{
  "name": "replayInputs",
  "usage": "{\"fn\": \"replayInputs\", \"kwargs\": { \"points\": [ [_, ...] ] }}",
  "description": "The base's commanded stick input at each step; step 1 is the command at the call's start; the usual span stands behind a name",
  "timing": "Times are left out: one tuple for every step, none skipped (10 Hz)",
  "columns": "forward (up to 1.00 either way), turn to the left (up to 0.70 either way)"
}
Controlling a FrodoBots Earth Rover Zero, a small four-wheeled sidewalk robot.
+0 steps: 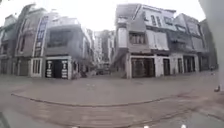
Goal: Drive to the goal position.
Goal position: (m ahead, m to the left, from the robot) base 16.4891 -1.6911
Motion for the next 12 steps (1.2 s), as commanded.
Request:
{"fn": "replayInputs", "kwargs": {
  "points": [
    [1.0,0.05],
    [1.0,0.05],
    [1.0,0.05],
    [1.0,0.05],
    [1.0,0.05],
    [1.0,0.05],
    [1.0,0.05],
    [1.0,0.05],
    [1.0,0.05],
    [1.0,0.17],
    [1.0,0.45],
    [1.0,0.45]
  ]
}}
